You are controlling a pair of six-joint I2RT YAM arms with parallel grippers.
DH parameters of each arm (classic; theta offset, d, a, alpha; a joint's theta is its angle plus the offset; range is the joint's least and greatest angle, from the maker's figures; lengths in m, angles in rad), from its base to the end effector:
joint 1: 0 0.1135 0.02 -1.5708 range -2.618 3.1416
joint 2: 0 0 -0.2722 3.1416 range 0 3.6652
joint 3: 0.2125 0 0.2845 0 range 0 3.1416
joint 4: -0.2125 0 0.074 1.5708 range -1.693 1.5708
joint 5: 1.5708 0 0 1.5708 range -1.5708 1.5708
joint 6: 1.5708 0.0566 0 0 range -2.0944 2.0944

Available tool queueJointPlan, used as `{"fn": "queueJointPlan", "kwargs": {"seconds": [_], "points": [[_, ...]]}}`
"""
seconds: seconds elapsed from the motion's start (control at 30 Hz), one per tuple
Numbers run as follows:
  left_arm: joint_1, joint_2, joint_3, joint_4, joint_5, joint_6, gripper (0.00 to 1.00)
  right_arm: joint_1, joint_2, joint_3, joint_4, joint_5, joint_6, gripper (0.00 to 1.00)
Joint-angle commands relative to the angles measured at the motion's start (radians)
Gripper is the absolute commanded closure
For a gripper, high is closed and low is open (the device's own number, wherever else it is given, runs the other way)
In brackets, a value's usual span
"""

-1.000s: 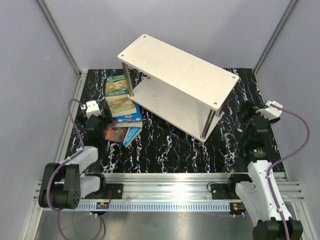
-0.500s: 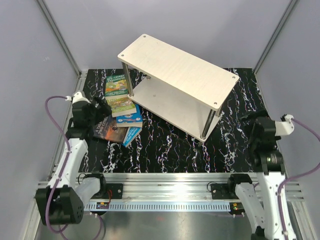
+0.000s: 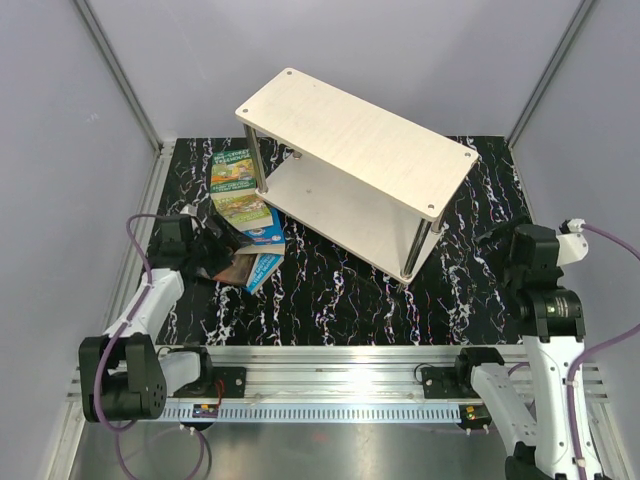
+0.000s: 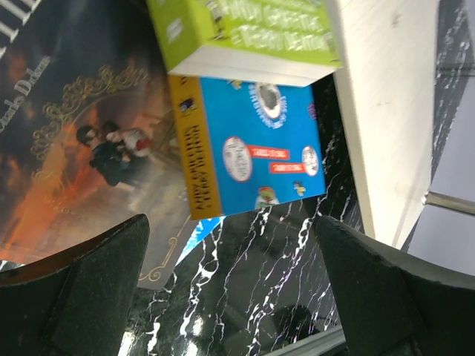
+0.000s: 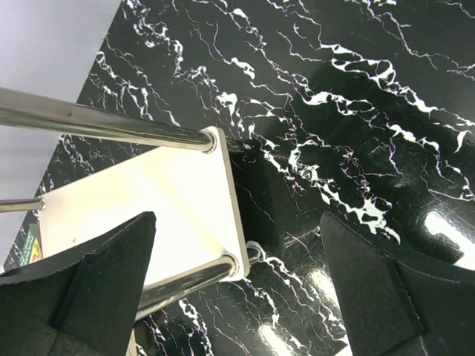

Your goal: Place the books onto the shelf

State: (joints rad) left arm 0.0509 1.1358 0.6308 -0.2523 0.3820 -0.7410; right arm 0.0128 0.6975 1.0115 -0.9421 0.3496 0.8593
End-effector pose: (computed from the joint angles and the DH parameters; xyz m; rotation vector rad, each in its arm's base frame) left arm 0.2704 -0.0074 0.1914 -0.7368 2.2778 -0.7817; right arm 0.1605 -0.0173 0.3566 1.0592 1.8802 0.1186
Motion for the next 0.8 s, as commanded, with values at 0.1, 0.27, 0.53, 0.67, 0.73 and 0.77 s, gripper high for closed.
{"fn": "queueJointPlan", "kwargs": {"seconds": [0.1, 0.27, 0.53, 0.67, 0.73, 0.77], "points": [[0.006, 0.057, -0.048, 0.111, 0.023, -0.061, 0.01, -0.001, -0.023, 0.004, -0.031, 0.006, -0.040, 0.00], [0.001, 0.117, -0.072, 0.211, -0.023, -0.118, 0.01, 0.001, -0.010, -0.008, -0.017, -0.030, -0.045, 0.00], [-0.013, 0.183, -0.008, 0.232, -0.081, -0.143, 0.45, 0.000, 0.002, -0.020, -0.001, -0.089, -0.052, 0.00], [-0.023, 0.248, 0.018, 0.245, -0.045, -0.137, 0.87, 0.001, -0.006, -0.024, -0.004, -0.089, -0.062, 0.00], [-0.031, 0.262, 0.026, 0.236, -0.048, -0.124, 0.95, -0.001, -0.010, -0.027, -0.004, -0.090, -0.066, 0.00], [-0.031, 0.260, 0.035, 0.229, -0.049, -0.112, 0.98, -0.001, -0.013, -0.027, -0.009, -0.092, -0.066, 0.00]]}}
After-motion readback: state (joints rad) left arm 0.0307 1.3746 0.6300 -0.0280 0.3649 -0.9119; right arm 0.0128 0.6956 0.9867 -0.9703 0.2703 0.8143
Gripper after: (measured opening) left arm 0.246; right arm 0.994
